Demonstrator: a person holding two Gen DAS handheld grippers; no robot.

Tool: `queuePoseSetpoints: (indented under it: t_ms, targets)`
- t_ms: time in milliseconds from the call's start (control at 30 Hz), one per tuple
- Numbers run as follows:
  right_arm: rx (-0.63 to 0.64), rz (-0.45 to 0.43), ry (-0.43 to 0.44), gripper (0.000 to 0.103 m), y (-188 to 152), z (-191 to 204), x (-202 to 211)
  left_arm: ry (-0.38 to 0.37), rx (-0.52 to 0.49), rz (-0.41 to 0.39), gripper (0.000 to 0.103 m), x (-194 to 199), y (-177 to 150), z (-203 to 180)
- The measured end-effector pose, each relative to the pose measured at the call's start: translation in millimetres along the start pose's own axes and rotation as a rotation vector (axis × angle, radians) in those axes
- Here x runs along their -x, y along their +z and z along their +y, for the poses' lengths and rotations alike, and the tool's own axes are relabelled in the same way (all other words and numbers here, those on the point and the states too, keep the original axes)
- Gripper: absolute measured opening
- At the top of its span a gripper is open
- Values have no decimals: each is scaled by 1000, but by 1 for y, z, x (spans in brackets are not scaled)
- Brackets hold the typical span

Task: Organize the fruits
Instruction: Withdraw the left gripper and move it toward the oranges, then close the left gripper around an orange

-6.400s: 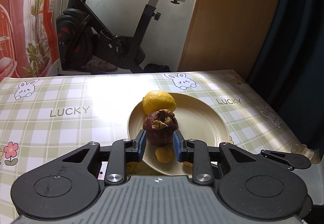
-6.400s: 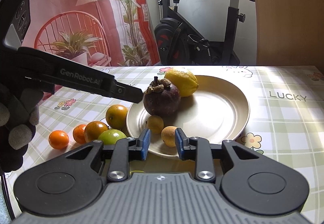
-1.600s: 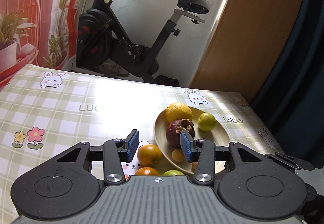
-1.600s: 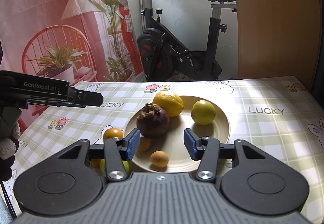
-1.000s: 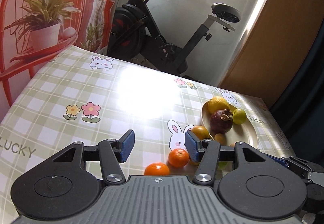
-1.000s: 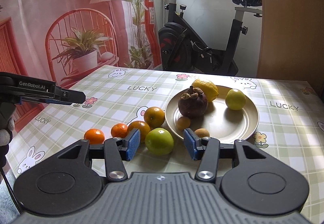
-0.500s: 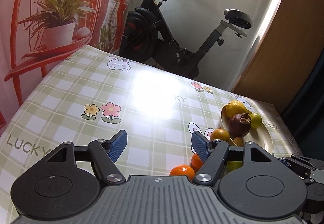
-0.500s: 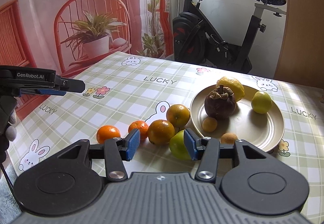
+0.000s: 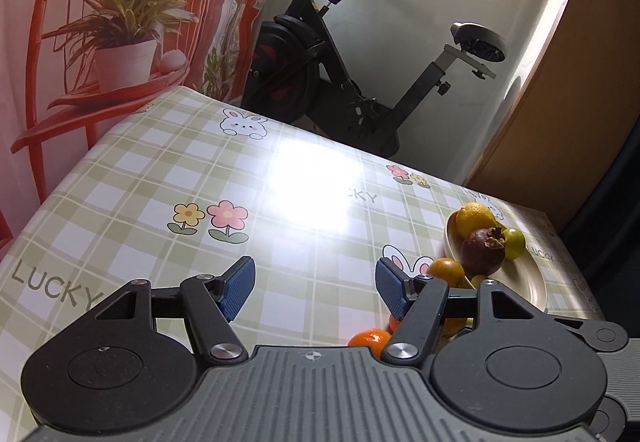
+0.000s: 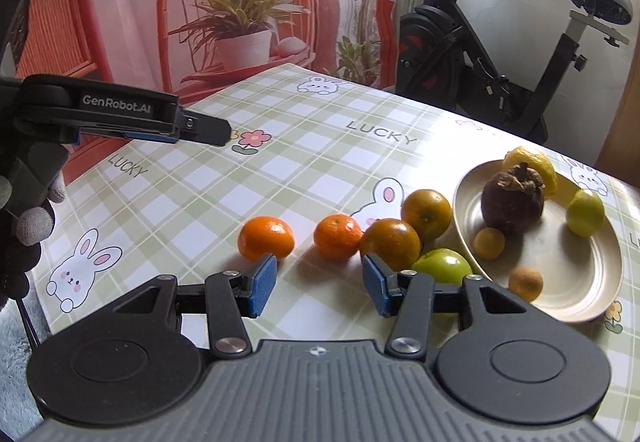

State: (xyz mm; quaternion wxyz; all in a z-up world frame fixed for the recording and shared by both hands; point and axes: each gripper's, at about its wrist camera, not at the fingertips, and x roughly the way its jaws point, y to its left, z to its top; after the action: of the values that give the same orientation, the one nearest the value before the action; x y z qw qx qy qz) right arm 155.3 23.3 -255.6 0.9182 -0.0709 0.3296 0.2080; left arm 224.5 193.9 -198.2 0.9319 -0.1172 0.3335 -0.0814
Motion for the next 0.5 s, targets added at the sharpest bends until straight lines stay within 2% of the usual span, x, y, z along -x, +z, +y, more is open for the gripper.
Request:
queuePoseSetpoints:
  t_ms: [100, 133, 167, 233, 500]
  targets:
    - [12, 14, 30, 51, 7, 8, -13, 37, -27, 3, 72, -1, 1, 2]
    - [2, 24, 42, 51, 7, 9, -17, 47, -29, 3, 77, -1, 2, 4]
    - [-9, 36, 47, 51, 8, 10, -21, 61, -25, 3, 86, -1, 2, 6]
    - [-16, 52, 48, 51, 8, 14, -29, 98, -7, 27, 95, -3, 5, 12]
    - [-84, 71, 52, 55, 10, 13, -46, 62, -35, 64, 93, -7, 3, 16]
